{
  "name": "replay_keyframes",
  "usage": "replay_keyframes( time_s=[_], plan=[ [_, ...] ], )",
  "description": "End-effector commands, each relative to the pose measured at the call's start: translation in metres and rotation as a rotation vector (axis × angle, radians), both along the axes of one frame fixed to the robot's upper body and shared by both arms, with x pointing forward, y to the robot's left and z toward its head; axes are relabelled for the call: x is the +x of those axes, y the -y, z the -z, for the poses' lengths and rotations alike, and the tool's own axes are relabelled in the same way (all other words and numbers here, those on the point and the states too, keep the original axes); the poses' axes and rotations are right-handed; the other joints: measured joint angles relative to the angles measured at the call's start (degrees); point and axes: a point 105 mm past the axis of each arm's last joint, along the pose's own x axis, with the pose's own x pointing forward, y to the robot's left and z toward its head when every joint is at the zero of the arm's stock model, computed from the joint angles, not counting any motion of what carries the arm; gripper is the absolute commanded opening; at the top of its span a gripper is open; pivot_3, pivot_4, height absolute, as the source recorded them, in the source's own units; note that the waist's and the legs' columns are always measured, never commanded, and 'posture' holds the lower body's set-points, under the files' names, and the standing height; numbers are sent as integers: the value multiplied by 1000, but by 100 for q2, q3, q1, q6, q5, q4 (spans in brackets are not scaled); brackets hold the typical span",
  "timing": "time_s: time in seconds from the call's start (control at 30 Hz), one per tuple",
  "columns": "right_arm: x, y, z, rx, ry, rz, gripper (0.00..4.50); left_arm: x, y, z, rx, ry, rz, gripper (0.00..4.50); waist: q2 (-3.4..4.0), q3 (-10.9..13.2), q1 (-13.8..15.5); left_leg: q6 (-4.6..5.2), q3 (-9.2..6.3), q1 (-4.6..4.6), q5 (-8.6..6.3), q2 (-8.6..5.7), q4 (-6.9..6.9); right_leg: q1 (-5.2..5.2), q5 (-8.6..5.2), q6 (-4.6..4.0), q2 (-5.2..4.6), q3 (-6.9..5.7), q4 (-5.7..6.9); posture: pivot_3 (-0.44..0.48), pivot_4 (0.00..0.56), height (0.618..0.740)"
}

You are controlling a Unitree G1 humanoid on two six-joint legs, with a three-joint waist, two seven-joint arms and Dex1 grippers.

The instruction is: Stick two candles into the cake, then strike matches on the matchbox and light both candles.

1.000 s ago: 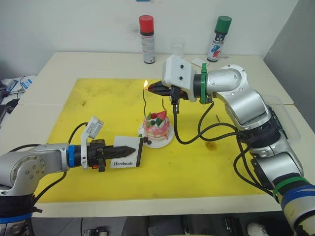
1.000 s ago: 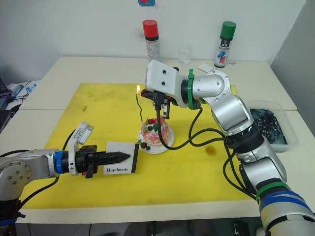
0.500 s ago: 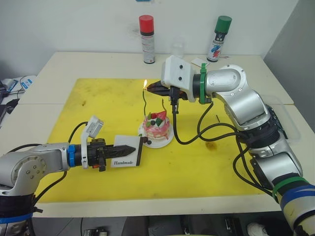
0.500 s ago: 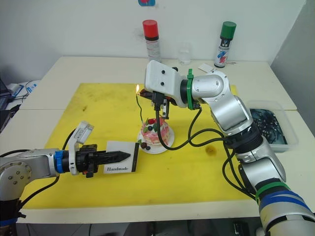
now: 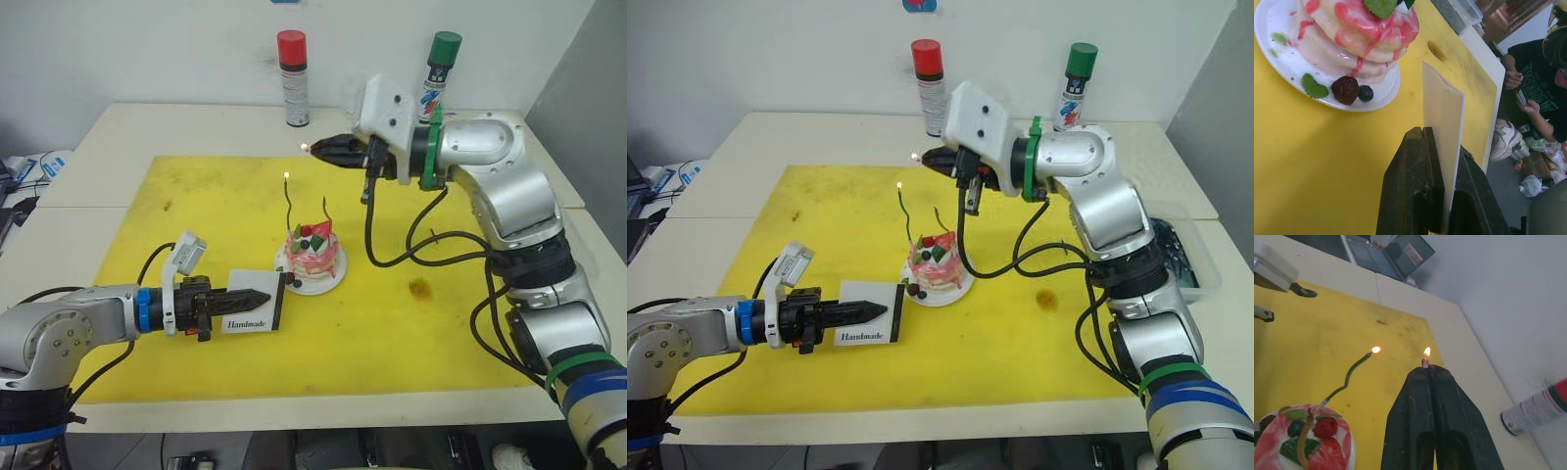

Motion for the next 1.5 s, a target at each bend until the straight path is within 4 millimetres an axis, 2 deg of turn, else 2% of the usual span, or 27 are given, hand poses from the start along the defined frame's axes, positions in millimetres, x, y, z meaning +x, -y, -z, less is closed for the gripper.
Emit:
replay_keyframes(
  time_s=[0.03, 0.23, 0.43, 0.53, 0.63, 0.8, 0.93, 1.03, 1.27, 1.3, 1.4, 1.5],
  plan=[
    [3, 29, -18, 110, 18, 113, 24, -2, 6, -6, -13, 31, 25, 0, 0, 0, 5, 0, 0, 0, 0, 0, 0, 0, 0, 0, 0, 0, -1, 0, 150, 740],
    [13, 94, 3, 221, -17, 424, 24, -6, 9, -3, -27, 15, 29, 0, 0, 0, 77, 0, 3, -2, 0, -1, -1, 1, 0, 0, -1, 3, -3, 0, 150, 740],
    [12, 197, 38, 322, -54, 882, 24, -6, 10, 0, -32, 5, 23, 0, 1, 1, 88, 0, 15, -2, 0, -3, 0, 1, 0, 0, 0, 5, -3, 0, 150, 740],
    [6, 240, 58, 366, -90, 1078, 24, -8, 11, 1, -36, 0, 23, 0, 3, 1, 87, 0, 21, -2, 0, -5, -1, 2, 0, 1, -1, 10, -4, 0, 150, 740],
    [-2, 270, 73, 378, -98, 1223, 24, -8, 10, 1, -39, -2, 18, 0, 4, 1, 66, 0, 25, 1, 0, -4, 0, 1, 0, 1, 2, 17, -2, 0, 150, 740],
    [-9, 294, 104, 348, -153, 1349, 24, -9, 10, 2, -41, -2, 9, 0, 4, 1, 55, 0, 31, 2, 0, -4, 0, 1, 0, 1, 4, 20, -2, 0, 150, 740],
    [-7, 303, 119, 392, -219, 1400, 24, -11, 9, 2, -42, -3, 3, 0, 4, 1, 53, 0, 36, 2, 0, -5, 1, 1, 0, 1, 4, 23, -2, 0, 150, 740],
    [-4, 306, 122, 421, -227, 1412, 623, -11, 9, 2, -42, -4, 1, 0, 4, 1, 61, 0, 35, 2, 0, -6, 1, 3, 0, 1, 4, 22, -3, 0, 150, 740],
    [-5, 300, 106, 488, -174, 1383, 3058, -12, 7, 2, -40, -8, -6, 0, 5, 1, 66, 0, 35, 2, 0, -5, 1, 2, 0, 1, 5, 21, -2, 0, 150, 740],
    [-6, 300, 104, 493, -169, 1381, 3526, -12, 7, 2, -39, -8, -6, 0, 5, 1, 69, 0, 35, 2, 0, -5, 1, 2, 0, 2, 5, 21, -3, 0, 150, 740],
    [-9, 300, 100, 503, -159, 1377, 4457, -12, 7, 3, -38, -10, -7, 0, 5, 1, 76, 0, 35, 2, 0, -5, 1, 2, 0, 2, 5, 21, -3, 0, 150, 740],
    [-11, 299, 90, 521, -142, 1361, 4489, -11, 7, 3, -38, -9, -7, 0, 5, 1, 74, 0, 35, 2, 0, -5, 1, 2, 0, 2, 5, 21, -3, 0, 150, 740]
  ],
)
